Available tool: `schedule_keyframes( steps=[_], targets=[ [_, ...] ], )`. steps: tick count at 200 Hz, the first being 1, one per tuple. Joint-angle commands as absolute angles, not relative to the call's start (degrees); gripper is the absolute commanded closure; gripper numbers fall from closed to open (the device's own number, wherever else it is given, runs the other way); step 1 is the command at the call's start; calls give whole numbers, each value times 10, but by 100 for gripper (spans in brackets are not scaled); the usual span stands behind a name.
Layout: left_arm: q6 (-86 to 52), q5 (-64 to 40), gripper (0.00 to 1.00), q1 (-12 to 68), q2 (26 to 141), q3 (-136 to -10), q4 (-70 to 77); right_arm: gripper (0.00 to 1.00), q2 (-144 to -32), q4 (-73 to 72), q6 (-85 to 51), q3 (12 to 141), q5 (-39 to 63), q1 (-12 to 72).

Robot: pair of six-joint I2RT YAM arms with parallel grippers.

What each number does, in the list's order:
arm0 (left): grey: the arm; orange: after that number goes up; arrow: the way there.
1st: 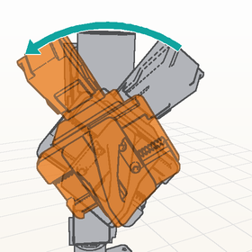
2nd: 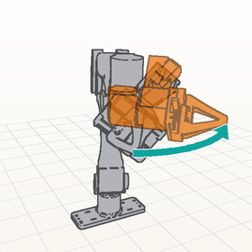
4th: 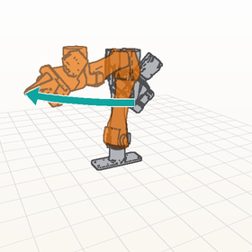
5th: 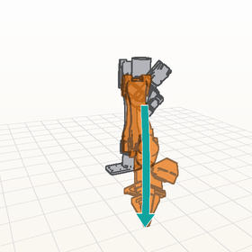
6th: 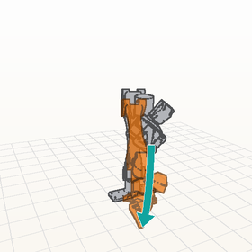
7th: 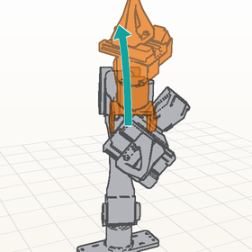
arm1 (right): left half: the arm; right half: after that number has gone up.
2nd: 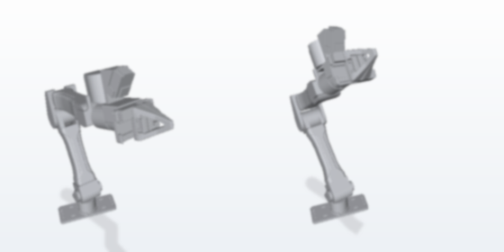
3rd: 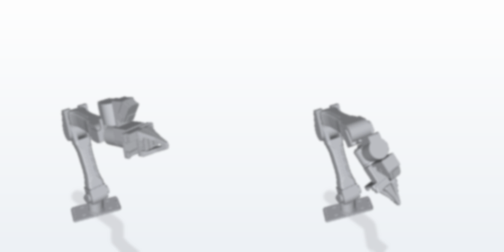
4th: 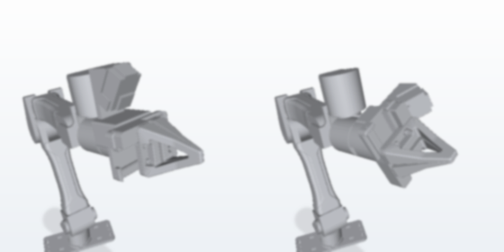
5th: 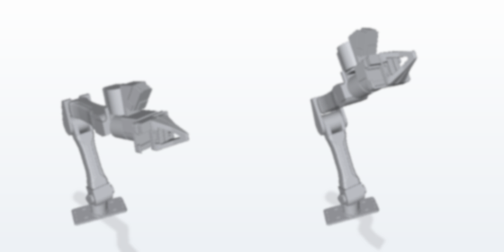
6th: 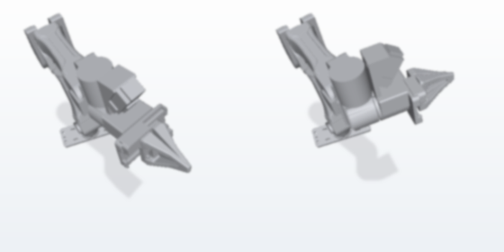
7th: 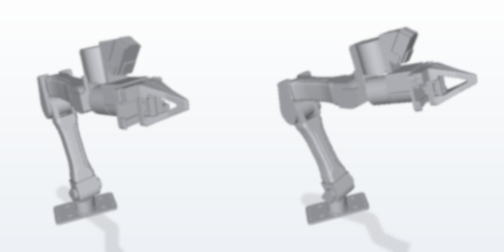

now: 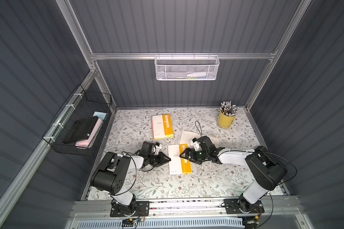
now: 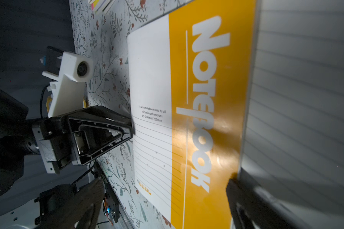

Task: Close the notebook
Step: Pick up the notebook from the center of the board.

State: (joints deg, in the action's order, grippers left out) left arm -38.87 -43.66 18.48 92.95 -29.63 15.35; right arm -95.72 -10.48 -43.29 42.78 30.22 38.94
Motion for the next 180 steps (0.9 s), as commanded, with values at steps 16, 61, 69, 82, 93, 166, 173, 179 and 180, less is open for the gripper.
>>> schedule_keyframes(
  steps=[16,61,69,82,93,166,173,179,180],
  targets=[
    [-402,-446,81,181,946,-275,185,1,-960,-92,-424,427,299,388],
    [-401,-454,91,180,942,-271,200,1,-963,-91,-424,431,300,388],
    [-401,-455,92,180,942,-272,202,1,-962,-90,-423,432,300,388],
    [-401,-458,95,180,941,-272,204,1,-962,-90,-422,432,300,388],
    [-401,-459,97,180,939,-274,203,1,-961,-89,-421,432,301,388],
    [-363,-445,99,176,869,-313,77,1,-951,-90,-421,427,301,388],
    [-354,-441,99,175,859,-325,48,1,-948,-89,-421,428,301,388],
    [-348,-439,99,173,852,-336,23,1,-945,-89,-421,428,301,388],
    [-347,-439,99,173,850,-337,20,1,-945,-89,-421,428,301,388]
  ],
)
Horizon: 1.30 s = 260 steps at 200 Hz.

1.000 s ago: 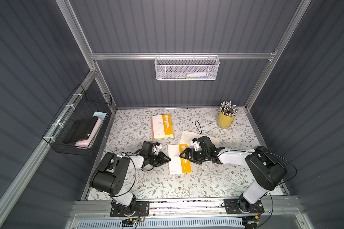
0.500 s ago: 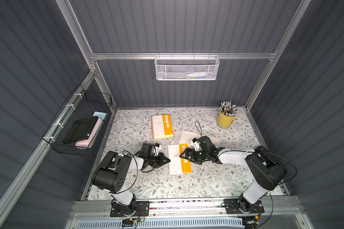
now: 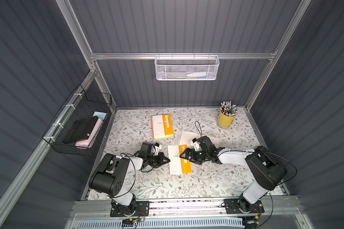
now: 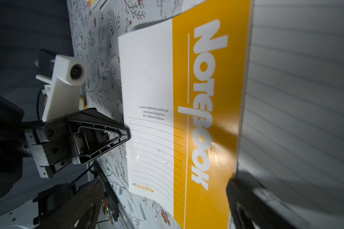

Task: Close the notebook
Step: Pick up the notebook from the center of the board.

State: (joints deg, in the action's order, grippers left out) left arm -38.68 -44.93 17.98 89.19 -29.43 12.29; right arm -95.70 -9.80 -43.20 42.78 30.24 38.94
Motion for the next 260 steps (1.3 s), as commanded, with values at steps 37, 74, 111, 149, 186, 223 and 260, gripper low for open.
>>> schedule_keyframes(
  steps=[37,74,111,149,186,223,260],
  targets=[
    [-325,-440,99,168,811,-397,-63,1,-926,-75,-418,441,301,388],
    [-290,-448,100,157,808,-485,-138,1,-894,-45,-406,461,293,387],
    [-269,-470,100,125,833,-571,-176,1,-862,-22,-400,477,282,379],
    [-242,-490,100,76,889,-659,-203,1,-853,-6,-386,509,286,360],
    [-231,-514,100,39,966,-753,-213,1,-857,11,-375,548,291,347],
    [-226,-534,100,9,1040,-826,-228,1,-867,12,-374,568,301,340],
    [-224,-542,100,-9,1098,-887,-244,1,-878,15,-368,584,309,338]
  ],
)
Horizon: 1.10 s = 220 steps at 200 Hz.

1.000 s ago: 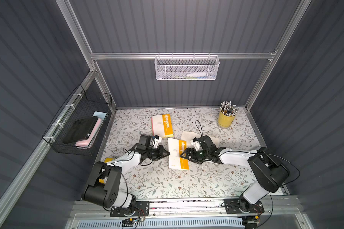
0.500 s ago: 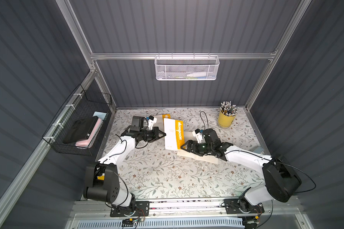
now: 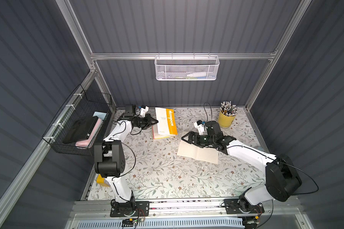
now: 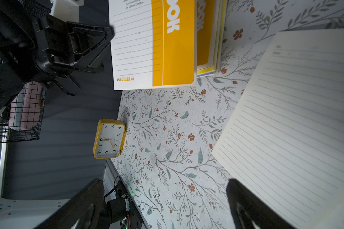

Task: Close the notebook
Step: Pick up the notebook from the center of the board, then place the notebook at the notebook.

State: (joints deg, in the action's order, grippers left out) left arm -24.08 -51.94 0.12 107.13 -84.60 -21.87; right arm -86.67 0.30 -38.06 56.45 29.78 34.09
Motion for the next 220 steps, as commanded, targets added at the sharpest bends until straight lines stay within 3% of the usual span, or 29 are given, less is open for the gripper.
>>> schedule_keyframes(
  steps=[1,220],
  targets=[
    [-224,-542,100,-9,1099,-888,-244,1,-878,15,-368,584,309,337],
    [-206,-571,100,-37,1242,-969,-260,1,-867,15,-366,563,314,333]
  ],
)
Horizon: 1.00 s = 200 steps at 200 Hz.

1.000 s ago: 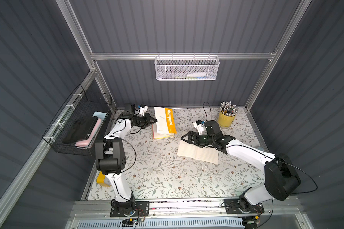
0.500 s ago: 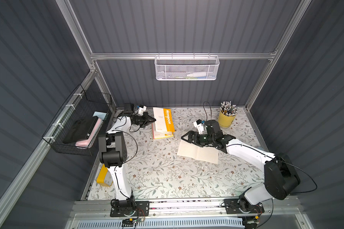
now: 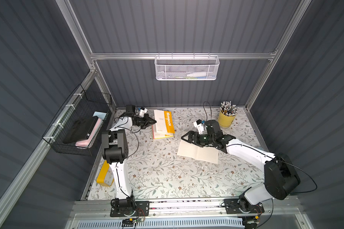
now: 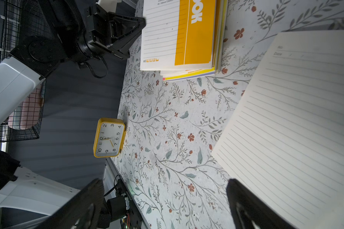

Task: Close the notebook
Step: Place the notebook at the notebook.

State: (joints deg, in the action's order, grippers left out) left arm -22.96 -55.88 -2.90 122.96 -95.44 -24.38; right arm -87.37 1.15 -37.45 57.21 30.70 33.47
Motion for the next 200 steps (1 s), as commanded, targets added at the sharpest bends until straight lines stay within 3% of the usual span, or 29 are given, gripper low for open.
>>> schedule_keyframes(
  steps=[1,200],
  targets=[
    [-205,-571,100,-37,1243,-968,-260,1,-867,15,-366,563,314,333],
    [-179,-560,98,-48,1295,-975,-268,1,-857,15,-367,547,311,331]
  ],
)
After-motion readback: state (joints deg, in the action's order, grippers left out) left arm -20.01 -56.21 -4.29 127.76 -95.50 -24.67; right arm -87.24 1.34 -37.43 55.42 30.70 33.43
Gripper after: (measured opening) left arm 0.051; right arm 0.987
